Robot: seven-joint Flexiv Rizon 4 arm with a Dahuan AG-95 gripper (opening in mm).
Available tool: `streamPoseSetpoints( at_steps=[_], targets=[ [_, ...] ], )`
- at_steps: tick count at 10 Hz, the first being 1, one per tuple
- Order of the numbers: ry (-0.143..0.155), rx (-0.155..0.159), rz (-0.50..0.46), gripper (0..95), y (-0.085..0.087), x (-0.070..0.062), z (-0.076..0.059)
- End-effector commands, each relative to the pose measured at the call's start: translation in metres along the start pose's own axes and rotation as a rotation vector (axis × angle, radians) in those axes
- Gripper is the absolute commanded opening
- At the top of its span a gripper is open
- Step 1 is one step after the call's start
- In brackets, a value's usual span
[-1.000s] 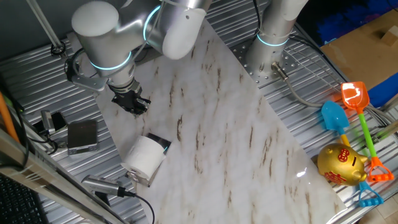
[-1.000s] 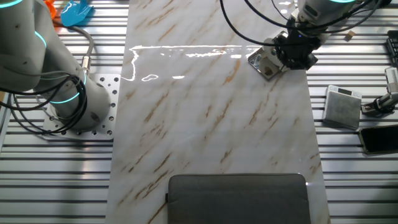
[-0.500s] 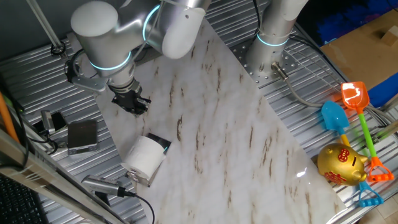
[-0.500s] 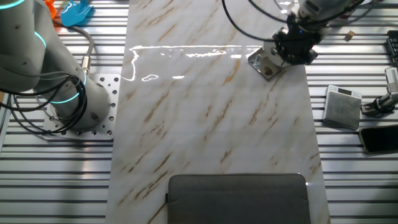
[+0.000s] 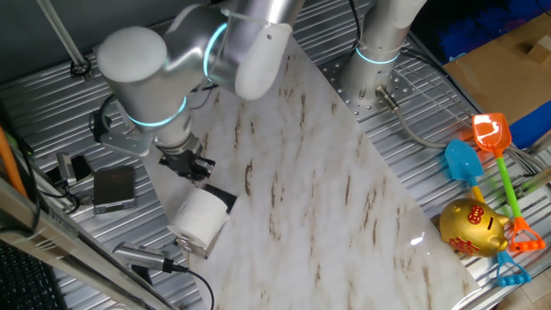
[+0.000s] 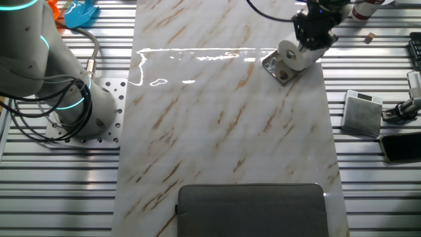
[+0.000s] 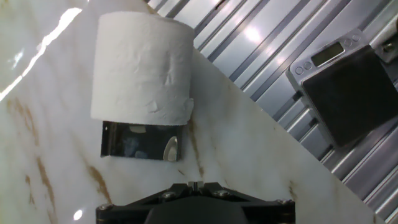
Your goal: Take the roll of paper down from the shelf
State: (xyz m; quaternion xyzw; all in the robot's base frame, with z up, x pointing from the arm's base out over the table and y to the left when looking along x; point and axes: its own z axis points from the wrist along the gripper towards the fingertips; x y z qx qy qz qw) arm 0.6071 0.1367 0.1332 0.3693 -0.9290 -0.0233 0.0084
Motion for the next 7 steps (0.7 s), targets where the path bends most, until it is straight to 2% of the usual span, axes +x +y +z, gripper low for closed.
streamPoseSetpoints(
  at_steps=[1,3,7],
  targets=[
    [-0.025,-0.019,-0.007,95.0,0.004,-0.005,0.003],
    [-0.039,-0.026,0.006,95.0,0.01,-0.011,0.004],
    [-0.033,-0.011,0.013,95.0,0.019,-0.02,0.004]
  ],
)
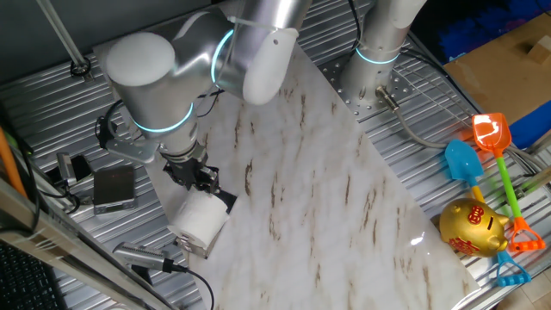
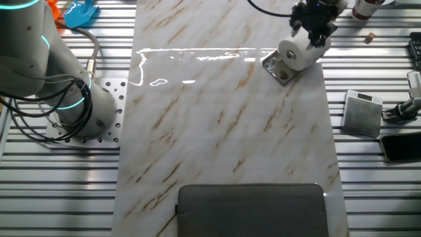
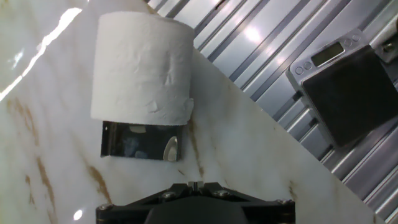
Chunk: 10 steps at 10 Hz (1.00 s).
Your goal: Take the roll of paper down from the shelf
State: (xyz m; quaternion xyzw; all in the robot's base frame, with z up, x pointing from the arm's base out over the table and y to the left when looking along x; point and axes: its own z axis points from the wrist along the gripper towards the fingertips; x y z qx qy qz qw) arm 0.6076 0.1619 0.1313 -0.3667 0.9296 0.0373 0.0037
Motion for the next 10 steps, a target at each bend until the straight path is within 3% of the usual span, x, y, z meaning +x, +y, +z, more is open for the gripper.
streamPoseSetpoints(
  at_steps=[1,10],
  targets=[
    [0.002,0.009,0.011,95.0,0.001,-0.006,0.003],
    [-0.003,0.019,0.05,95.0,-0.004,-0.023,0.031]
  ],
)
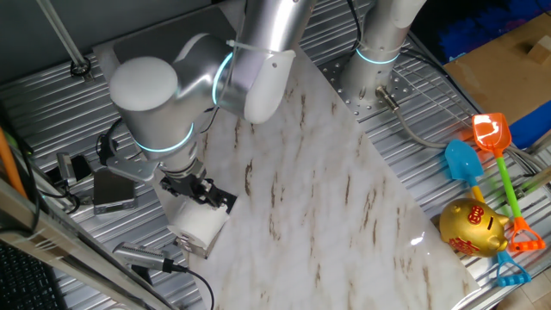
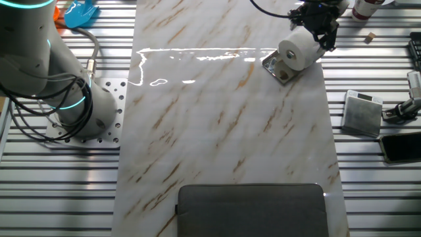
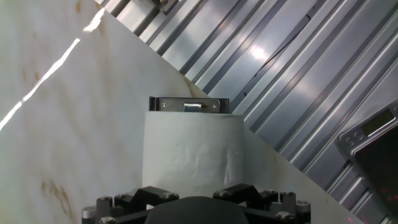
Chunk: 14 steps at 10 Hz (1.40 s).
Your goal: Take the roll of paper down from the shelf
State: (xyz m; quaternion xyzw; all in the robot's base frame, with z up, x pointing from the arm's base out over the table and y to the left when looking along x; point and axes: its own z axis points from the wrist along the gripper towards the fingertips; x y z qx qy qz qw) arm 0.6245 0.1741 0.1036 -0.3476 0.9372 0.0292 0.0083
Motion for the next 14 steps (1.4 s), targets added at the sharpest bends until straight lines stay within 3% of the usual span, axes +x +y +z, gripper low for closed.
streamPoseSetpoints(
  at_steps=[1,5,12,13,14],
  targets=[
    [0.002,0.001,0.017,95.0,0.001,-0.005,0.005],
    [0.011,0.012,0.023,95.0,0.005,-0.011,0.011],
    [-0.007,0.024,0.032,95.0,0.003,-0.015,0.028],
    [-0.008,0.028,0.03,76.0,0.003,-0.015,0.028],
    [-0.004,0.034,0.04,0.0,0.003,-0.015,0.028]
  ],
)
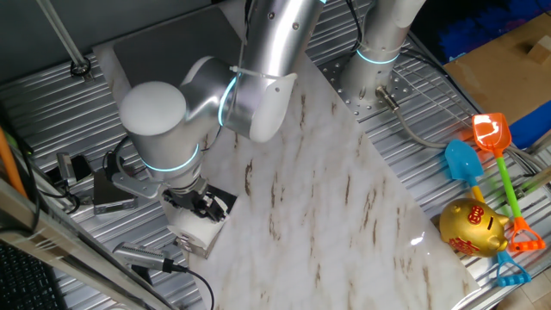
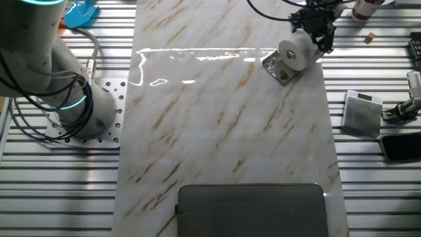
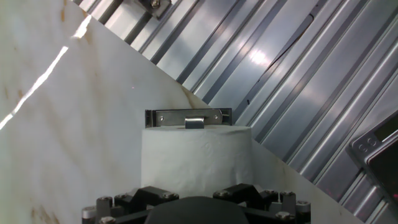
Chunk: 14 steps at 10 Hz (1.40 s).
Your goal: Take the roll of paper down from the shelf
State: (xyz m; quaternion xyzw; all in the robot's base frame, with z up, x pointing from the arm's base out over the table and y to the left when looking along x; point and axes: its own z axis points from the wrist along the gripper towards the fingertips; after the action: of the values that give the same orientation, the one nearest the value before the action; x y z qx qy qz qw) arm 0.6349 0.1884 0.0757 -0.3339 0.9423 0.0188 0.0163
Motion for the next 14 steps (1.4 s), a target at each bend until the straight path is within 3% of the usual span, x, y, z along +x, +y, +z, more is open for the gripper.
streamPoseSetpoints(
  at_steps=[1,14],
  targets=[
    [0.008,0.013,0.014,0.0,0.0,0.0013,-0.0002],
    [0.031,-0.006,0.02,0.0,-0.0013,0.0025,-0.0072]
  ],
)
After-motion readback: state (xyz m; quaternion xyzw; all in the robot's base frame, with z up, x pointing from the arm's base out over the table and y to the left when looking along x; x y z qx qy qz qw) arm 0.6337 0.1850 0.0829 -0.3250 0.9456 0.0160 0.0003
